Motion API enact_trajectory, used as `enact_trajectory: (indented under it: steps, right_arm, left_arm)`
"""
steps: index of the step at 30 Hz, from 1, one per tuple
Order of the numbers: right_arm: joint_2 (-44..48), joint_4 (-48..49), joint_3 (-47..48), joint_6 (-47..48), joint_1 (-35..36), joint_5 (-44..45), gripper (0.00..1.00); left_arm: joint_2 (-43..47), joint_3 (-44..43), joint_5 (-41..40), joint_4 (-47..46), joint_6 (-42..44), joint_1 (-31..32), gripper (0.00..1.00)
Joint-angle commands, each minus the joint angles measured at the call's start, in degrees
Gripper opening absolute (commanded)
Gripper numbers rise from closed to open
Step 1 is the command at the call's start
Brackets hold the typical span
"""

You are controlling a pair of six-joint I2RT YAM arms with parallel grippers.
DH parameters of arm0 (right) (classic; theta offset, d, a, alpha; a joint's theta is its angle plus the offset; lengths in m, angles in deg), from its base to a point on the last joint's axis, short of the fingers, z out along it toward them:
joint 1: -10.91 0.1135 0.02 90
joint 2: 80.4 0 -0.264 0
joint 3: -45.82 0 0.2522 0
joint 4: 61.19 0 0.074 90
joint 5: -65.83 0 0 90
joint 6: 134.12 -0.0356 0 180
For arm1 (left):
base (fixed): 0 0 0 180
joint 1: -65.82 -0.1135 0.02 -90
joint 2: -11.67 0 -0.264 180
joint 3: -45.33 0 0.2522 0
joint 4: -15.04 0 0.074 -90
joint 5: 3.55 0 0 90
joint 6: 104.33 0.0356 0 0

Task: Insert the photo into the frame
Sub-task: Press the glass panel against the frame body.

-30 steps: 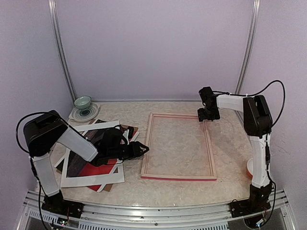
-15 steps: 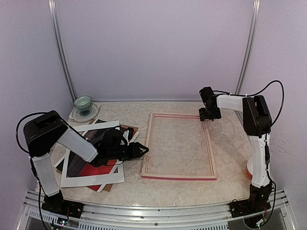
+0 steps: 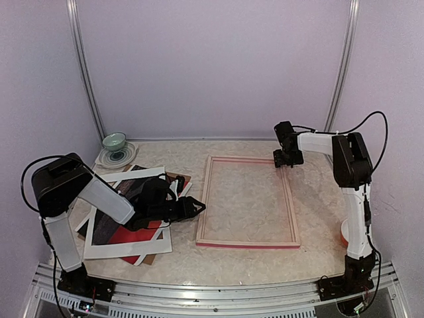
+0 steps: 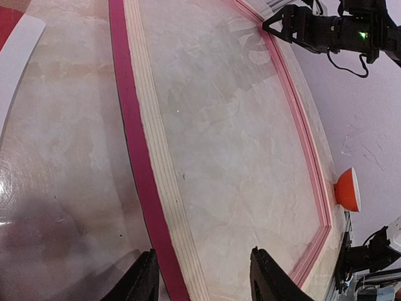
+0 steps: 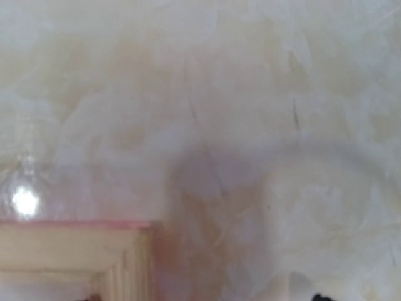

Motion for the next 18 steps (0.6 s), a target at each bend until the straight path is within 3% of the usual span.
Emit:
enact_trajectory:
  steps: [1, 8, 13, 18]
  right_arm:
    - [-3.1, -2.8, -0.4, 0.3, -0.4, 1.7, 0.76]
    - [-0.4, -2.0, -0.7, 0.1, -0.3, 0.6, 0.76]
    - [7.0, -1.4, -2.8, -0.6, -0.2, -2.8, 0.81]
    - [15.2, -1.3, -8.4, -1.0, 1.1, -7.6, 0.87]
  left_arm:
    - [1.8, 0.4, -0.4, 0.6, 0.8, 0.4, 0.5]
    - [2.0, 0.0, -0.3, 1.0, 0.8, 0.4, 0.5]
    - [2.6, -0.6, -0.7, 2.4, 1.7, 0.2, 0.51]
    - [4.6, -4.0, -5.9, 12.1, 5.8, 0.5, 0.53]
